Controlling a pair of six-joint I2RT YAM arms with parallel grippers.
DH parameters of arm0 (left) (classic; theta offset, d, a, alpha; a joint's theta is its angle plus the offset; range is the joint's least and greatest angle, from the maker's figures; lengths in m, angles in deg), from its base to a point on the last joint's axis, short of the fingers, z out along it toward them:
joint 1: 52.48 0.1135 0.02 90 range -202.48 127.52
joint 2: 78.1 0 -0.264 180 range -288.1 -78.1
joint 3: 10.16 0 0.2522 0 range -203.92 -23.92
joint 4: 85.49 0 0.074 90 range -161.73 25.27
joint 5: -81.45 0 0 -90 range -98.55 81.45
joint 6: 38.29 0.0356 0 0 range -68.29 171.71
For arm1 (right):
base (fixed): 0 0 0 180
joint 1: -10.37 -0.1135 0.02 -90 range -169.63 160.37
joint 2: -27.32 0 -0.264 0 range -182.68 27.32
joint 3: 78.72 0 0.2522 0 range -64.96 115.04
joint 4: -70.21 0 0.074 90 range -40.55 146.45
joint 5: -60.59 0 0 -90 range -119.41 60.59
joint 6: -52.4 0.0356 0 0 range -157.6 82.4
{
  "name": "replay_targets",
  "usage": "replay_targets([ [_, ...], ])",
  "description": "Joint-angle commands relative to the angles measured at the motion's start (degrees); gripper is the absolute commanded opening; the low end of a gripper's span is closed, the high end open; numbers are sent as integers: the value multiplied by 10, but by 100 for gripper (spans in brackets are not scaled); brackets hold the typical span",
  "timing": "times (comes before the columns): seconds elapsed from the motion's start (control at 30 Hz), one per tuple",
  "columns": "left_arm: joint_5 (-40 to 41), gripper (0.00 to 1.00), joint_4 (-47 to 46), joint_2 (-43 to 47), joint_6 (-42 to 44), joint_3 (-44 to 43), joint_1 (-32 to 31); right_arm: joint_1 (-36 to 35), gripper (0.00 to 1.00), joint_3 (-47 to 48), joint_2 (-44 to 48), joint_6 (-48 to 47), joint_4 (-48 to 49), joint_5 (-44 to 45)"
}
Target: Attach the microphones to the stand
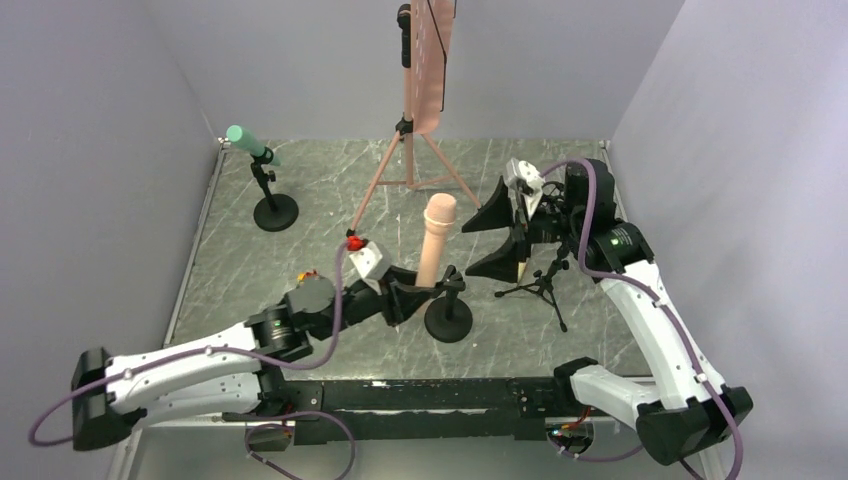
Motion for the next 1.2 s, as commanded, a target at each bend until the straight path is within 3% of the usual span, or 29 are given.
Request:
replay_targets([
  [0.0, 74, 3, -163, -97, 22, -71, -42, -2, 100, -28, -20, 243, 213, -28],
  [0.3, 116, 3, -255, -213, 16, -127, -61, -4, 97, -125, -3, 475, 478, -47],
  [0.43, 134, 3, -285, -231, 16, -131, -71, -3, 87, -169, -5, 604, 633, -46],
  [0.6, 146, 3, -299, -237, 14, -128, -79, -3, 75, -182, -13, 665, 717, -36],
  [0.73, 141, 3, -304, -245, 9, -129, -82, -3, 66, -179, -24, 682, 744, -32],
  [0.87, 138, 3, -312, -253, 1, -130, -84, -3, 43, -171, -36, 678, 741, -39],
  [0.97, 134, 3, -315, -259, -1, -134, -85, -5, 41, -170, -38, 664, 729, -41],
  [1.07, 122, 6, -317, -260, 1, -133, -85, -5, 22, -166, -36, 630, 690, -45],
  [1.1, 108, 10, -321, -257, 6, -130, -84, -5, 17, -160, -34, 608, 664, -48],
  [1.17, 83, 34, -324, -243, 17, -116, -84, -5, 12, -144, -31, 549, 591, -50],
])
